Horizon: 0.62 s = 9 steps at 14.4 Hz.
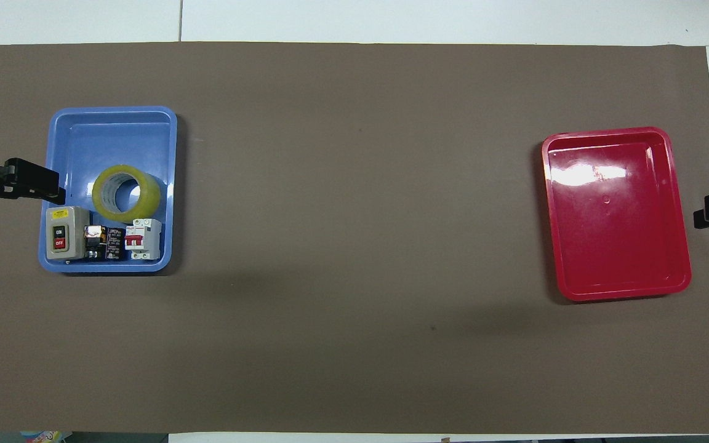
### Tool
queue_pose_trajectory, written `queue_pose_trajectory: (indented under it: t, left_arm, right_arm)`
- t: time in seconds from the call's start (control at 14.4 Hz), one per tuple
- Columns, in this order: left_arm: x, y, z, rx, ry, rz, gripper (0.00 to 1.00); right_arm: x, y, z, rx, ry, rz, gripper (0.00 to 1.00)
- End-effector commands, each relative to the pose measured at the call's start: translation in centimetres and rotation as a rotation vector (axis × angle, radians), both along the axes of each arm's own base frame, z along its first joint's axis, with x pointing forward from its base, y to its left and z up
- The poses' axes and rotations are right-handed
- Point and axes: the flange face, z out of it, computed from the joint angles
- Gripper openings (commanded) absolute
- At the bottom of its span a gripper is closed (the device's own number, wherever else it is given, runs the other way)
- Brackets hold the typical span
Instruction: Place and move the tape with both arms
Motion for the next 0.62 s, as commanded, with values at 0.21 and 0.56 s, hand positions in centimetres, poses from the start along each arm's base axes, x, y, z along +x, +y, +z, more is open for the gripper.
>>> queue_pose_trajectory:
  t: [0.21, 0.56]
  left_arm:
    - [-2.9, -0.8, 0.7, -0.001, 0.074, -0.006, 1.0]
    - [-1.2, 0.1, -3.1, -0.01, -0.065, -0.009, 1.0]
  right_arm:
    - [-0.1, 0.5, 0.3, 0.015, -0.009, 0.019, 1.0]
    - [0.3, 3.2, 0.3, 0.013, -0.023, 0.073, 1.0]
